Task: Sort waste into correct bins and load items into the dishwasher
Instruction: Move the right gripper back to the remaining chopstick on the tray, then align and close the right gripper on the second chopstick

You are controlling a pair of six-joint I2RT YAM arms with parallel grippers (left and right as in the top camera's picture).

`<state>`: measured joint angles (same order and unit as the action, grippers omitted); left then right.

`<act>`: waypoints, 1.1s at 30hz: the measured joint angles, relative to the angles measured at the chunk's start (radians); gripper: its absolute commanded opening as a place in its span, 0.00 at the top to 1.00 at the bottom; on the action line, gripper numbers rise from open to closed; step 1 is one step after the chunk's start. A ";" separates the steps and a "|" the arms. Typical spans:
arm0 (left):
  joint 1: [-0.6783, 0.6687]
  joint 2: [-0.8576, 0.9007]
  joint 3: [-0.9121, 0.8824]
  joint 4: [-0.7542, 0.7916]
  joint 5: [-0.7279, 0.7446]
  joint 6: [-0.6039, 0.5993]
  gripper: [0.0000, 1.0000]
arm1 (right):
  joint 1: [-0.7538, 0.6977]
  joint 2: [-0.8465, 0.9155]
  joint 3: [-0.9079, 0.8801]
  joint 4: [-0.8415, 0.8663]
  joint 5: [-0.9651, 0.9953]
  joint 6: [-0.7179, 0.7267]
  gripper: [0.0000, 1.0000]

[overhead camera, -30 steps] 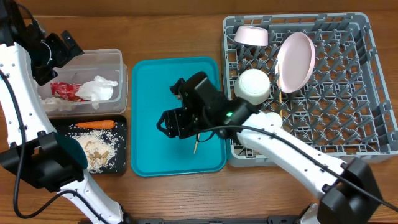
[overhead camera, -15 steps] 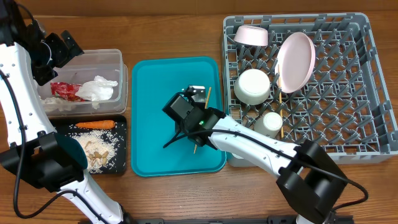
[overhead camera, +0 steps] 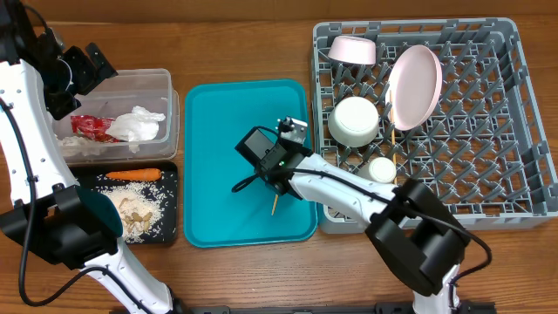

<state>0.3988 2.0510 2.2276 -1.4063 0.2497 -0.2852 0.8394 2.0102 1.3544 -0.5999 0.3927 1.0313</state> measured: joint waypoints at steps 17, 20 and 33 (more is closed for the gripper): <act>0.000 0.000 0.000 0.000 0.000 0.000 0.00 | -0.001 0.026 0.000 0.005 0.005 0.025 0.72; 0.000 0.000 0.000 0.000 0.000 0.000 0.00 | -0.001 0.052 0.000 0.017 0.011 0.032 0.75; 0.000 0.000 0.000 0.000 0.000 0.000 0.00 | -0.001 0.067 0.000 0.024 0.054 0.038 0.65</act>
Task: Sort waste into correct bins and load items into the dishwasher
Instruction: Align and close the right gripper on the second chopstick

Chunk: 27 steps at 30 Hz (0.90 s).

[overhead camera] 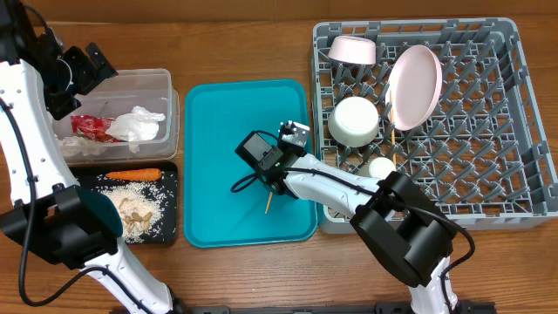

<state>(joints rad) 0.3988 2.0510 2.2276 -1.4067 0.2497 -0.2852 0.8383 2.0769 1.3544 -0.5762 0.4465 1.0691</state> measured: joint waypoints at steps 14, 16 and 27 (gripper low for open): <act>-0.006 0.000 0.000 0.000 0.000 0.000 0.00 | 0.000 0.000 0.000 -0.002 -0.012 -0.001 0.75; -0.006 0.000 0.000 0.000 0.000 0.000 0.00 | 0.000 0.000 0.000 0.005 -0.013 -0.002 0.75; -0.006 0.000 0.000 0.000 0.000 0.000 0.00 | 0.000 0.014 -0.002 0.064 -0.012 -0.068 0.76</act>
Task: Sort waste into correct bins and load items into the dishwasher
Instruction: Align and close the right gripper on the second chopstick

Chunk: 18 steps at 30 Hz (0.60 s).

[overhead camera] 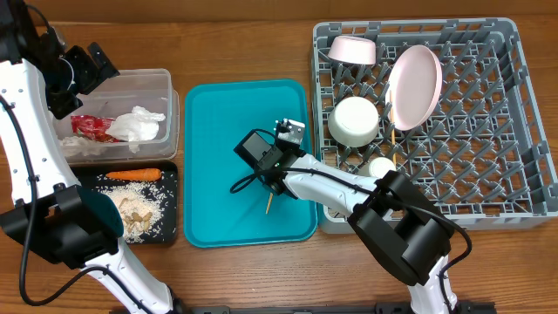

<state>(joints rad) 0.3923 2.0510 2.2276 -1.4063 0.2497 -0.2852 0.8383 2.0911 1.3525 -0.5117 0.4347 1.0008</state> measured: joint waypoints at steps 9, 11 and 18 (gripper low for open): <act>0.000 0.000 0.000 0.000 0.000 0.000 0.00 | 0.000 0.001 0.000 -0.003 0.000 -0.010 0.76; 0.000 0.000 0.000 0.000 0.000 0.000 0.00 | 0.000 0.001 0.000 -0.003 0.000 -0.010 0.76; 0.000 0.000 0.000 0.000 0.000 0.000 0.00 | 0.000 0.001 0.000 -0.004 0.000 -0.011 0.76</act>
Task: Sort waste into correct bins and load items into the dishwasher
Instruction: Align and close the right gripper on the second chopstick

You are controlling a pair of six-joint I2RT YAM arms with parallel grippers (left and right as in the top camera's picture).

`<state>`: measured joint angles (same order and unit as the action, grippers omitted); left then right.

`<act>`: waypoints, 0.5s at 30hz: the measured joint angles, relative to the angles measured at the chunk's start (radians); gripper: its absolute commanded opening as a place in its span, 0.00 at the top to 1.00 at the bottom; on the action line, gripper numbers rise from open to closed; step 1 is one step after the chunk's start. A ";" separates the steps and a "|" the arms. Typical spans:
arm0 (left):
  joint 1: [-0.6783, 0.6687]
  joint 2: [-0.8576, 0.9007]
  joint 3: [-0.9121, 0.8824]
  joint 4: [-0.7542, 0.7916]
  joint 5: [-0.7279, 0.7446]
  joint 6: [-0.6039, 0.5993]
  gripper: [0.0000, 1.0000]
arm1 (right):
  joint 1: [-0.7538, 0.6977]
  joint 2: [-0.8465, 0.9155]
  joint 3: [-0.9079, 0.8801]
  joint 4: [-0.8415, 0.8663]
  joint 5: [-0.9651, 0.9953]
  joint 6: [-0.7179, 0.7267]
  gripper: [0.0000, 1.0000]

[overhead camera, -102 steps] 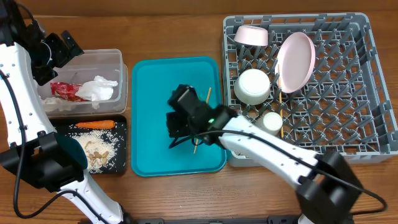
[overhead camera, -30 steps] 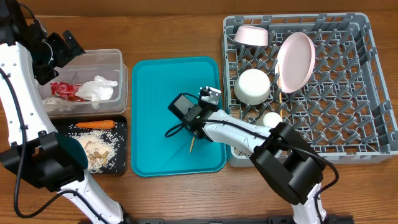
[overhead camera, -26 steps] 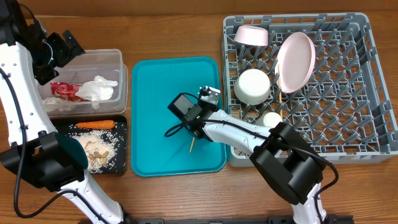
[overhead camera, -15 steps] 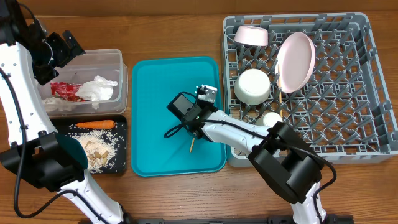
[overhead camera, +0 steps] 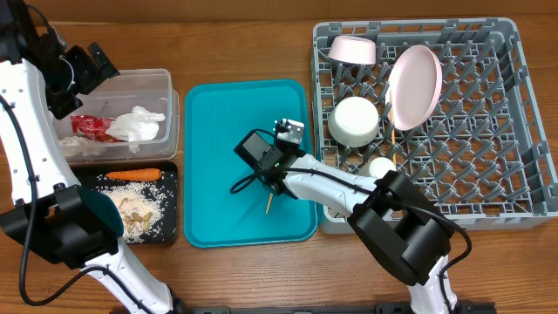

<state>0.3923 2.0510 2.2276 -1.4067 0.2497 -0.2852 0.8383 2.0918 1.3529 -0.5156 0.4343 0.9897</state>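
A thin wooden chopstick (overhead camera: 268, 204) lies at a slant on the teal tray (overhead camera: 218, 113); its upper end disappears under my right gripper (overhead camera: 260, 177). That gripper is low over the tray's right-middle and looks shut on the chopstick, though its fingertips are mostly hidden by the wrist. My left gripper (overhead camera: 90, 68) hovers open and empty over the top-left corner of the clear waste bin (overhead camera: 161, 83). The grey dish rack (overhead camera: 488, 131) holds a pink plate (overhead camera: 413, 85), a pink bowl (overhead camera: 352, 50), a white bowl (overhead camera: 354, 120), a small white cup (overhead camera: 381, 168) and another chopstick (overhead camera: 393, 126).
The clear bin contains a red wrapper (overhead camera: 87, 126) and crumpled white paper (overhead camera: 135, 125). Below it a black tray (overhead camera: 170, 201) holds a carrot (overhead camera: 132, 174) and rice scraps (overhead camera: 135, 214). My right arm crosses the rack's front-left corner.
At first my right gripper was low over the tray's right-middle with the chopstick jutting out below it. A second later the gripper sat slightly further left and the stick's free end had shifted left with it. Both arms have stayed put from then to now.
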 measured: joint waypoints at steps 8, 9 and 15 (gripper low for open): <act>0.000 0.000 0.000 0.000 0.000 0.000 0.00 | 0.000 0.000 0.000 -0.002 0.000 -0.002 0.83; 0.000 0.000 0.000 0.000 0.000 0.000 0.00 | 0.000 0.000 0.000 -0.002 -0.001 -0.002 0.83; 0.000 0.000 0.000 0.000 0.000 0.000 0.00 | 0.000 0.000 0.000 -0.002 -0.001 -0.003 0.83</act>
<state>0.3923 2.0510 2.2276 -1.4063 0.2497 -0.2852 0.8383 2.0918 1.3529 -0.5171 0.4335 0.9871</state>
